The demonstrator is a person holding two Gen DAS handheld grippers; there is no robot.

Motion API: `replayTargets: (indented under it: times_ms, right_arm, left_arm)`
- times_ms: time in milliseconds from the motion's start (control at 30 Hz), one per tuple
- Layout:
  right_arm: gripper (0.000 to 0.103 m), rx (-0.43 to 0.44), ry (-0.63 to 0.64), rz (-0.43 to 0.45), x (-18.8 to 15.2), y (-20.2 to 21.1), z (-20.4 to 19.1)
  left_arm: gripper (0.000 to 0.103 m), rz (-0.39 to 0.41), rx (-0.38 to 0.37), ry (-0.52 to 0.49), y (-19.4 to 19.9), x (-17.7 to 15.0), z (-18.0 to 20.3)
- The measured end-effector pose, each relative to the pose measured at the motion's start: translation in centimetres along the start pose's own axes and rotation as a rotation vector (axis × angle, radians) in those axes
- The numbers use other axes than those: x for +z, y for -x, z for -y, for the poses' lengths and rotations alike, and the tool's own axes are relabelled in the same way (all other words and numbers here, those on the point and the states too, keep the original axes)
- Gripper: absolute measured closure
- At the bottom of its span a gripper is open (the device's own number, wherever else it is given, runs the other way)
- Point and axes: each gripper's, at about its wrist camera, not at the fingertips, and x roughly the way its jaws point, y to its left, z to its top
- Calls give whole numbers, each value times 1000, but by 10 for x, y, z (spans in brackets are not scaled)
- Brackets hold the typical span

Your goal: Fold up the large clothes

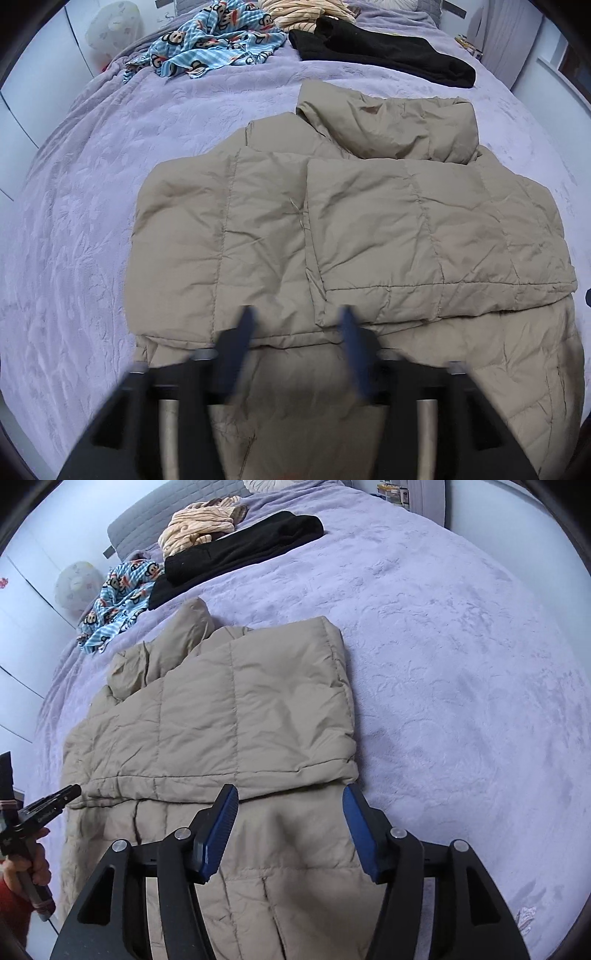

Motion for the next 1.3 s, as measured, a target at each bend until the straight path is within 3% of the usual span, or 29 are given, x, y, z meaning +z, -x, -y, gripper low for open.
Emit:
replayTargets:
  times_ms: [67,167,233,267,500,533,867,1033,1300]
  right_arm:
    - [35,26,-12,-9,-3,1,-3]
    - [20,70,-19,-18,-7,3,-8]
    - [19,98,-14,-25,-8,5,-14]
    - [13,105,-8,-35,-9,5,-17]
    - [10,185,10,-74,-23,-2,-36]
    - [0,197,2,-80,-25,-2,-36]
    - [0,238,-66,-152,-27,18,-25]
    - [0,291,-107,-198,-30,27,-16]
    - [0,342,-197,-230,-52,41,-12]
  left_arm:
    - [1,51,10,17,13,-5,0]
    - [1,32,15,14,20,-8,3]
    - [1,24,19,19,25,-12,3]
    - [1,17,25,23,27,-13,3]
    - [1,-20,59,39,34,-25,6]
    - [1,-24,60,38,36,-28,7]
    - [1,-73,89,109,71,-57,12]
    - [1,-76,166,134,88,-78,12]
    - [1,-115,127,152,109,-108,-5]
